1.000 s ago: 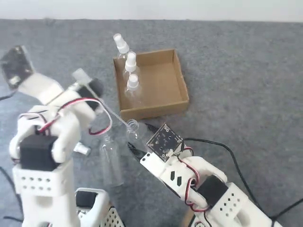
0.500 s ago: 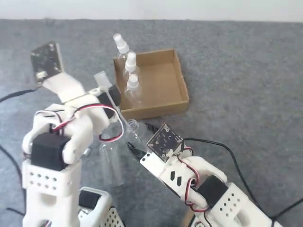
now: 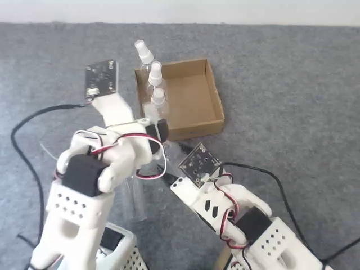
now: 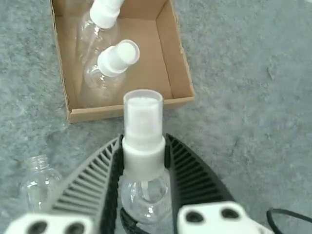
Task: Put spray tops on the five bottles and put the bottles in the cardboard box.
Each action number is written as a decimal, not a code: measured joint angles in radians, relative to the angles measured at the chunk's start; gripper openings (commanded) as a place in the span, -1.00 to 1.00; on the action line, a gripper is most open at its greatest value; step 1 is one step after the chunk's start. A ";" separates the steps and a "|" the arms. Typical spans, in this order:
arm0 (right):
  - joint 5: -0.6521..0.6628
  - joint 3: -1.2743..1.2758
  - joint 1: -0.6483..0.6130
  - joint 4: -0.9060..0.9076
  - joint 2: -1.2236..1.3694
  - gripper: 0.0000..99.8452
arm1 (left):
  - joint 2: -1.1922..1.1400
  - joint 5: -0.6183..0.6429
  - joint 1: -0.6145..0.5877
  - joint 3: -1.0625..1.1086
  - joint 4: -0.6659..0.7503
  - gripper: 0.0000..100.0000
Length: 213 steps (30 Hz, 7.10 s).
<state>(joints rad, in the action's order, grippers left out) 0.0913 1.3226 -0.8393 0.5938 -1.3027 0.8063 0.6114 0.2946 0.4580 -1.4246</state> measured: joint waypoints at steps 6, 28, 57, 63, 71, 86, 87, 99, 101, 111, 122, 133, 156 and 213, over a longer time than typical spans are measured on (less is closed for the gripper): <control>0.002 0.015 0.002 0.000 0.000 -0.90 | 0.000 -0.051 0.008 0.009 0.002 -0.97; 0.000 0.015 0.012 0.000 0.000 -0.90 | 0.338 -0.124 0.084 0.264 0.115 -0.54; 0.000 0.015 0.064 -0.058 0.000 -0.90 | 0.632 -0.124 -0.239 0.402 0.279 -0.54; 0.000 0.015 0.064 -0.074 0.000 -0.90 | 0.715 -0.124 -0.327 0.612 0.460 -0.54; 0.000 0.032 0.051 -0.074 -0.155 -0.90 | 0.876 -0.124 -0.325 0.796 0.548 -0.54; 0.000 0.089 -0.002 -0.072 -0.226 -0.91 | 1.000 -0.258 -0.110 0.829 0.486 -0.54; 0.000 0.089 -0.002 -0.072 -0.226 -0.91 | 1.000 -0.261 -0.110 0.829 0.486 -0.54; 0.000 0.135 -0.002 -0.072 -0.227 -0.91 | 1.000 -0.339 -0.005 0.841 0.454 -0.54; 0.000 0.135 -0.002 -0.072 -0.227 -0.91 | 1.000 -0.344 -0.005 0.841 0.453 -0.54; 0.000 0.133 0.017 -0.034 -0.235 -0.91 | 1.000 -0.348 -0.089 0.847 0.445 -0.54; 0.000 0.133 0.057 0.020 -0.235 -0.91 | 1.000 -0.348 -0.313 0.821 0.445 -0.54; 0.000 0.133 0.152 0.034 -0.235 -0.91 | 1.000 -0.348 -0.600 0.838 0.445 -0.54; 0.000 -0.017 0.258 0.037 -0.235 -0.91 | 1.000 -0.351 -0.669 1.163 0.583 -0.54; 0.038 -0.945 0.396 -0.494 1.364 -0.91 | 1.000 -0.353 -0.732 1.180 0.591 -0.54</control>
<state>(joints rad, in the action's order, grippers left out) 0.1297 0.3775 -0.4434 0.0997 0.0614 1.8067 0.2585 -0.4373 1.6379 -0.8339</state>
